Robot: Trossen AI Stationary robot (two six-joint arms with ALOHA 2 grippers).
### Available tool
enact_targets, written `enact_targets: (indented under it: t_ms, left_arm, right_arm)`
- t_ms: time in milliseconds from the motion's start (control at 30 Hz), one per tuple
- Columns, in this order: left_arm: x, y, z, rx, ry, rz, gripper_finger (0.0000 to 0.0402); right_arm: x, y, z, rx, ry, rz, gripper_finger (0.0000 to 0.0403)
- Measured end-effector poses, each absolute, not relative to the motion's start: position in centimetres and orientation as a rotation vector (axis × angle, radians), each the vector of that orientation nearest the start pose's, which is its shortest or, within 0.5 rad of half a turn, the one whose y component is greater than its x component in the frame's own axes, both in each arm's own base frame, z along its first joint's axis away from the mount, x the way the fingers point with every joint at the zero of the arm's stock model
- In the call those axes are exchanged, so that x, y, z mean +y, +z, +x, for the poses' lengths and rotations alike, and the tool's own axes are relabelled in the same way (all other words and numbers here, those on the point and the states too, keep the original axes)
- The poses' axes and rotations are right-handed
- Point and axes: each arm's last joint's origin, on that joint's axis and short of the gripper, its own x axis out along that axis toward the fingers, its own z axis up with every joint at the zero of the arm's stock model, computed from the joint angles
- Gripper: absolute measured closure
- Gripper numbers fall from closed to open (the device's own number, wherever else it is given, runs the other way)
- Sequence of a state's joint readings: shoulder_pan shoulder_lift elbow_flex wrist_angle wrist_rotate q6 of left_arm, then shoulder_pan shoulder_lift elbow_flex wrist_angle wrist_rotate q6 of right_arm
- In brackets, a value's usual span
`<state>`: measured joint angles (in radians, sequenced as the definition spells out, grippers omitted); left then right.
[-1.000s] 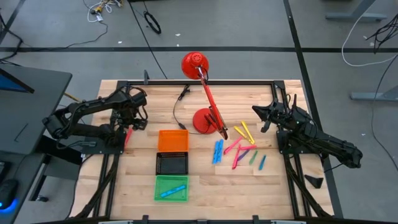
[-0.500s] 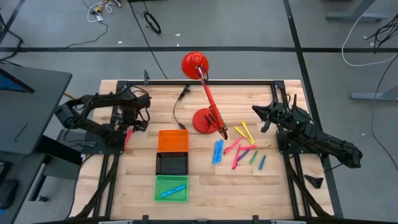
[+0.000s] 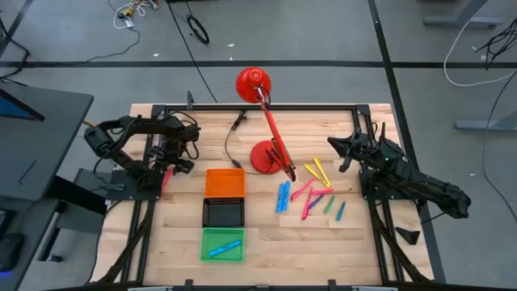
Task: Pick & Place Markers
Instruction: Put the pink highlighter into the green bin
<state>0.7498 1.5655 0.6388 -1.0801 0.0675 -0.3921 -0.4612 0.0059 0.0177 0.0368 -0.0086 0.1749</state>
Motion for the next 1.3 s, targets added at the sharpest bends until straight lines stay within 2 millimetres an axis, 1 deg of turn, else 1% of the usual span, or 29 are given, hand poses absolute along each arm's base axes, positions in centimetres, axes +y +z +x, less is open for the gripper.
enact_targets:
  t_ms: [200,300,367,567,633,900,1000,1300]
  left_arm:
    - [11.8,11.6,13.0,1.817,0.783,-1.054,0.0203]
    - [11.8,11.6,13.0,1.815,0.771,-1.051,0.0217]
    - [11.8,11.5,13.0,1.809,0.768,-1.055,0.024]
    - [11.8,11.5,13.1,1.808,0.767,-1.056,0.0332]
    - [11.8,11.5,13.1,1.806,0.768,-1.058,0.0349]
    - [12.2,11.8,13.5,1.783,0.767,-1.052,0.0345]
    - [12.7,12.3,14.1,1.753,0.769,-1.043,0.034]
    - [13.9,14.5,16.1,1.689,0.755,-0.999,0.0344]
  right_arm:
    - [-4.3,17.3,8.7,-0.087,-0.447,0.16,0.0392]
    - [-4.3,17.3,8.7,-0.087,-0.447,0.161,0.0392]
    - [-4.3,17.3,8.7,-0.087,-0.447,0.161,0.0392]
    - [-4.3,17.3,8.7,-0.087,-0.447,0.16,0.0392]
    - [-4.3,17.3,8.7,-0.087,-0.447,0.16,0.0392]
    - [-4.3,17.3,8.7,-0.087,-0.447,0.16,0.0392]
    - [-4.3,17.3,8.7,-0.087,-0.447,0.161,0.0392]
    - [-4.3,17.3,8.7,-0.087,-0.447,0.16,0.0392]
